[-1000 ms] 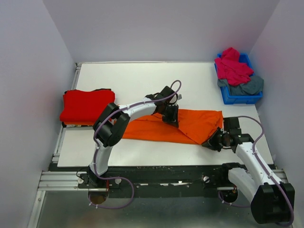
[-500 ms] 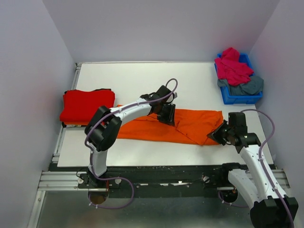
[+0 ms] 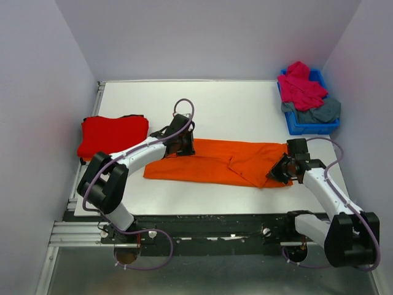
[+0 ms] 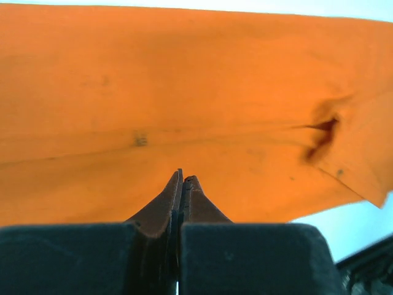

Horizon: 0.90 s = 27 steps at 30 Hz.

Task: Fold and stack the t-shirts
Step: Fold the other side of the tshirt into a rectangle, then rotate the tshirt 95 degrees

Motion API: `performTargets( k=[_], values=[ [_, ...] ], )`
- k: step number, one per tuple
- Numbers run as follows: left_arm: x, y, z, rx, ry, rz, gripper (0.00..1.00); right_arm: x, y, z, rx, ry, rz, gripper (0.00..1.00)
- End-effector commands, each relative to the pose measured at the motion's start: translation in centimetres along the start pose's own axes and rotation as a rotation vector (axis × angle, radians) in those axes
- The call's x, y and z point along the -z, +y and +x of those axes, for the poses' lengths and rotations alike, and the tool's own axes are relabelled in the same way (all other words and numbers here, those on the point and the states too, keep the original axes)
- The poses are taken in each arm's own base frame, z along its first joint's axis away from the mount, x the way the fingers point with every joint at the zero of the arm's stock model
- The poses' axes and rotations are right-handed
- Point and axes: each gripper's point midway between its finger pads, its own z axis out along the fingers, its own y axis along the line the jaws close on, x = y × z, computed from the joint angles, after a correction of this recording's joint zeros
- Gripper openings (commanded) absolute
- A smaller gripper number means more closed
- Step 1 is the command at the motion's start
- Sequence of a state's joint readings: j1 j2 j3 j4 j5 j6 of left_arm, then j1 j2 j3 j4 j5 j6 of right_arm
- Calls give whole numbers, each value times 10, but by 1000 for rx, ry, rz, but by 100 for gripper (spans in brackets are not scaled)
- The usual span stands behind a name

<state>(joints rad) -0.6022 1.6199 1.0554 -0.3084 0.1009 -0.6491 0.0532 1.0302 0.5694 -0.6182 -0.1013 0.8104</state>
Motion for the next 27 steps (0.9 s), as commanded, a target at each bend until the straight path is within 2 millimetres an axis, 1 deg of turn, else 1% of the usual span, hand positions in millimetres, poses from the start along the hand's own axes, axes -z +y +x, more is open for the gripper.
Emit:
performTargets(
  k=[1, 3, 5, 8, 11, 15, 17, 20, 23, 27],
  values=[
    [6, 37, -33, 71, -160, -150, 0, -10, 9, -19, 17, -48, 5, 1],
    [8, 58, -37, 109, -171, -229, 0, -14, 10, -20, 12, -47, 8, 1],
    [11, 70, -42, 147, -200, -282, 0, -17, 13, -23, 2, -50, 3, 1],
    [12, 78, -47, 192, -245, -300, 0, -23, 14, -23, -8, -43, 7, 1],
    [10, 86, -53, 217, -258, -332, 0, -29, 11, -23, -11, -28, 32, 1],
    [-1, 102, -59, 247, -239, -392, 0, -35, 9, -24, -9, -19, 55, 1],
    [-9, 110, -56, 271, -208, -411, 0, -38, 6, -23, -12, -14, 71, 1],
    [-19, 121, -44, 306, -161, -432, 0, -42, 3, -23, -13, -3, 92, 1],
    [-25, 129, -33, 332, -130, -456, 0, -50, 2, -22, -15, 12, 106, 1],
    [-32, 138, -19, 349, -88, -488, 0, -61, 11, -22, 33, 24, 121, 1]
  ],
)
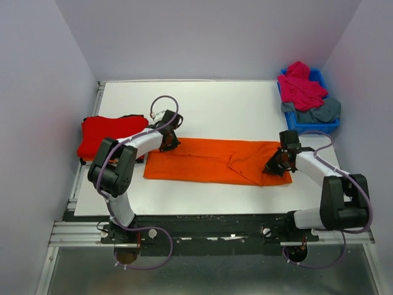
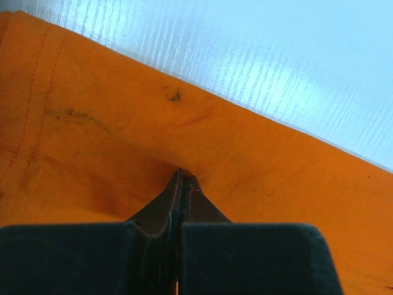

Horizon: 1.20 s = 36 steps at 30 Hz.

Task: Fold and stack the t-shirts
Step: Rotate the tshirt 95 degrees

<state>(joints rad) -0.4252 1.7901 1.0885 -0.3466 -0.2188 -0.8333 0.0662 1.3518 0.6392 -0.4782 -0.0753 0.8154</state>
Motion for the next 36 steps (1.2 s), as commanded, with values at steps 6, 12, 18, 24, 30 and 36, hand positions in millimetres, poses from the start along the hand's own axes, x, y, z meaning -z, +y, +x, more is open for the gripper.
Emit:
performTargets(
  k=[6, 12, 18, 24, 30, 36],
  values=[
    [-12, 21, 49, 38, 115, -41, 0, -26, 27, -28, 103, -23, 137, 1],
    [3, 43, 86, 60, 128, -42, 0, -39, 70, -52, 170, -26, 120, 1],
    [26, 49, 149, 49, 178, -9, 0, -59, 142, -53, 319, 2, 114, 1],
    [61, 45, 205, 76, 232, 214, 0, -85, 209, -35, 420, 45, 85, 1],
    [107, 34, 224, 5, 183, 334, 0, -93, 256, -38, 463, 25, 19, 1],
    [127, 32, 195, -44, 40, 347, 1, -65, 298, -47, 576, -17, -160, 10]
  ],
)
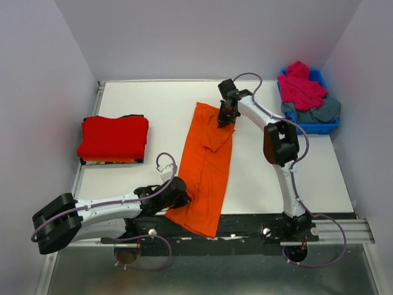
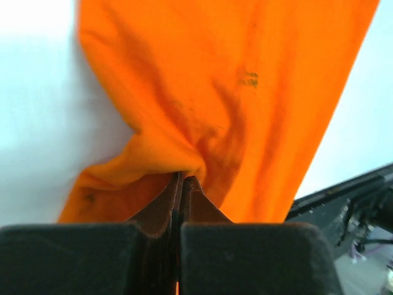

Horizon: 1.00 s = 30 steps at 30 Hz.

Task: Fold and stack the t-shirts
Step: Rotate the tshirt 95 degrees

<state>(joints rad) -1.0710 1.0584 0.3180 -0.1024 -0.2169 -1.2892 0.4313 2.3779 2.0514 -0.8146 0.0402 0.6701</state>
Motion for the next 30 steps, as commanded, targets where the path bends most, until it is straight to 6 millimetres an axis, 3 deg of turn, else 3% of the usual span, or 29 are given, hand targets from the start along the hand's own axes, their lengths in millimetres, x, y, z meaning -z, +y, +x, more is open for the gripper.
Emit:
performTargets(
  k=[1, 4, 5, 10, 11, 13, 15, 18, 24, 30],
  values=[
    [18, 13, -36, -55, -153, -111, 3, 32, 20, -21, 107, -66, -135, 15],
    [34, -4, -77, -48, -252, -85, 8, 64, 29, -33, 133, -177, -219, 43],
    [37, -9, -87, -41, -259, -64, 9, 77, 30, -37, 134, -209, -233, 48],
    [43, -8, -148, -18, -330, -68, 13, 117, 19, -30, 109, -271, -255, 51],
    [40, -8, -158, -13, -335, -76, 21, 121, 15, -25, 92, -278, -265, 51],
    [31, -13, -173, -17, -328, -65, 30, 121, 5, -9, 61, -267, -271, 52],
    [20, -18, -183, -31, -319, -54, 51, 114, -10, 12, 17, -242, -269, 58],
    [7, -23, -195, -38, -334, -26, 64, 109, -26, 40, -38, -217, -278, 63],
    [-19, -15, -205, -28, -297, -45, 59, 93, -44, 87, -85, -140, -318, 67],
    [-43, -9, -197, -34, -221, -65, 53, 74, -50, 115, -100, -63, -341, 58]
  ],
)
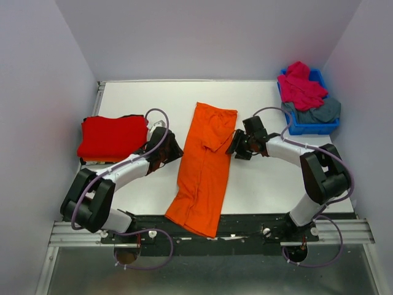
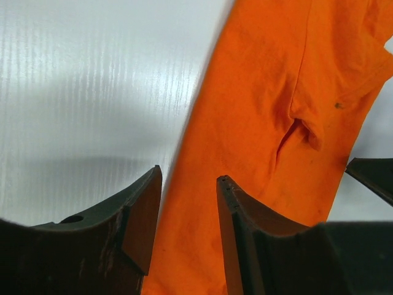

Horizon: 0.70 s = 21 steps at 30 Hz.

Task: Fold and stack the t-shirts
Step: Rotate the tshirt 95 degrees

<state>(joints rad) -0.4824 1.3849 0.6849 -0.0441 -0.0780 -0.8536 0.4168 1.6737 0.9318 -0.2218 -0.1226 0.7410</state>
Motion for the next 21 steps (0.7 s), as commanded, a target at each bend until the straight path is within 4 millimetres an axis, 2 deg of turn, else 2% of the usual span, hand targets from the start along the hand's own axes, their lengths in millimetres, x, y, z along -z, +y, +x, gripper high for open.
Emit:
performTargets(
  k=[1, 7, 11, 13, 15, 17, 21],
  values=[
    [-12, -11, 2, -28, 38, 46, 53, -1, 18, -5, -20, -23, -105, 56],
    [-31, -8, 3, -41, 69, 12, 48, -15, 10, 0, -21, 15, -62, 45],
    [-41, -1, 6, -48, 86, -22, 48, -21, 5, -4, -22, 19, -20, 43],
    [-46, 0, 8, -50, 97, -26, 47, -23, 5, -5, -12, 20, -12, 35],
    [-51, -1, 10, -53, 108, -26, 41, -24, 4, -9, -6, 18, 9, 17],
    [-56, -3, 9, -58, 114, -29, 31, -26, 2, -16, 6, 9, 37, 4],
    [-71, 2, 7, -77, 129, -79, 6, -28, 2, -33, 21, 1, 66, 1]
  ],
)
